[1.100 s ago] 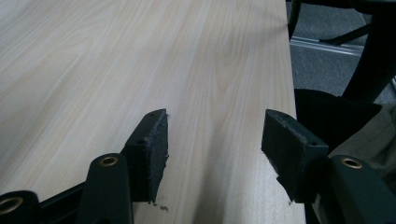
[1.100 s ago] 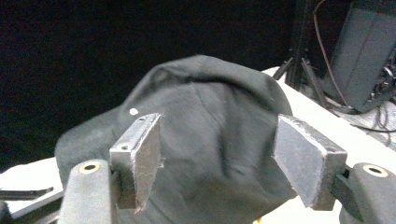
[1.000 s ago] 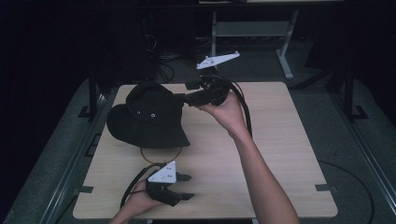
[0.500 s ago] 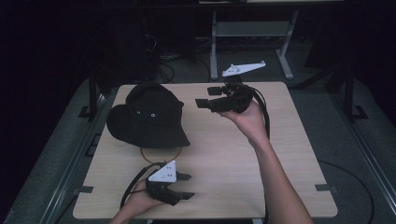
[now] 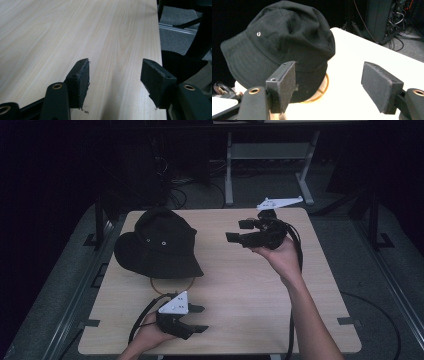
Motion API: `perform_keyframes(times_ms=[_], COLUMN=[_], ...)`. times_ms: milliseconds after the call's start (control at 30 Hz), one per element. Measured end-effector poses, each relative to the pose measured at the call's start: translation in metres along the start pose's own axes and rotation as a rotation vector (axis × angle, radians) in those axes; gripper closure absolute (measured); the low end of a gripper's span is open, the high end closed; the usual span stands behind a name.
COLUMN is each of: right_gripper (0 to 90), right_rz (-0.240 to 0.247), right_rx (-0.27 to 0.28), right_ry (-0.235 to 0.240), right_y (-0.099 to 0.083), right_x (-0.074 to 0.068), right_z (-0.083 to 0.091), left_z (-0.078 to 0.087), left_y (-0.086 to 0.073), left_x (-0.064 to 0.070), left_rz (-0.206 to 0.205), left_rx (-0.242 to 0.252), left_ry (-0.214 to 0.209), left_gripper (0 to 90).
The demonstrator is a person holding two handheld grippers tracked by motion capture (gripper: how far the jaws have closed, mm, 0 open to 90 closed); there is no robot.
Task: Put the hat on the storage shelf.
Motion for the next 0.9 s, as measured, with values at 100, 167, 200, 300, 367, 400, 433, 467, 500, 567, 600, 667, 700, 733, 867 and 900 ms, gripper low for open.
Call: perform_keyframes(times_ms=[100, 167, 200, 300, 367, 400, 433, 467, 500, 567, 600, 667, 700, 733, 867, 900], right_gripper=[26.0, 26.0, 25.3, 24.7, 24.7, 24.6, 24.3, 24.2, 24.2, 24.2, 24.2, 24.0, 24.0, 24.0, 23.6, 23.6], right_rz=[-0.013, -0.014, -0.014, -0.022, -0.026, -0.032, -0.034, -0.037, -0.037, -0.041, -0.042, -0.047, -0.044, -0.044, -0.048, -0.049], right_rx=[0.006, 0.003, 0.000, -0.006, -0.007, -0.012, -0.017, -0.015, -0.017, -0.017, -0.019, -0.021, -0.020, -0.020, -0.022, -0.030], right_ry=[-0.012, -0.015, -0.021, -0.033, -0.041, -0.044, -0.046, -0.049, -0.052, -0.057, -0.060, -0.064, -0.065, -0.065, -0.074, -0.079], right_y=[-0.009, -0.014, -0.017, -0.025, -0.031, -0.035, -0.038, -0.040, -0.043, -0.048, -0.050, -0.055, -0.057, -0.057, -0.067, -0.073], right_x=[0.003, 0.004, 0.005, 0.007, 0.009, 0.010, 0.010, 0.011, 0.011, 0.012, 0.013, 0.013, 0.014, 0.014, 0.014, 0.015], right_z=[0.008, 0.011, 0.013, 0.018, 0.022, 0.024, 0.026, 0.028, 0.030, 0.033, 0.034, 0.037, 0.038, 0.038, 0.043, 0.046], left_z=[-0.001, -0.001, -0.001, -0.001, -0.001, -0.001, -0.002, -0.002, -0.002, -0.001, -0.001, -0.001, -0.001, -0.001, -0.001, -0.001], left_y=[0.000, 0.000, 0.000, 0.000, 0.000, -0.001, 0.000, -0.001, 0.000, 0.000, 0.000, 0.000, 0.000, 0.000, 0.000, 0.000], left_x=[-0.001, -0.001, -0.001, -0.002, -0.002, -0.002, -0.002, -0.002, -0.002, -0.003, -0.003, -0.004, -0.004, -0.004, -0.005, -0.005], left_rz=[0.005, 0.010, 0.009, 0.012, 0.011, 0.011, 0.007, 0.009, 0.013, 0.010, 0.010, 0.011, 0.011, 0.011, 0.015, 0.013], left_rx=[0.001, 0.002, 0.003, -0.002, -0.004, -0.006, -0.005, -0.006, -0.004, -0.006, -0.002, -0.001, -0.001, -0.001, 0.004, 0.002], left_ry=[0.004, 0.005, 0.009, 0.011, 0.014, 0.014, 0.014, 0.014, 0.013, 0.014, 0.015, 0.017, 0.018, 0.018, 0.019, 0.020], left_gripper=[38.7, 38.6, 38.1, 37.2, 37.1, 36.8, 36.5, 36.4, 36.4, 36.2, 36.1, 36.1, 35.9, 35.8, 35.5, 35.3])
Point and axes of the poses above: each handheld gripper's, and its own axes: z roughly backward along the jaws, y roughly out of its top, x roughly to its right, the point moved 10 cm from there along -z, roughly forward along the jaws, and after that the axes turned 13 degrees about z, right-handed, at the moved point
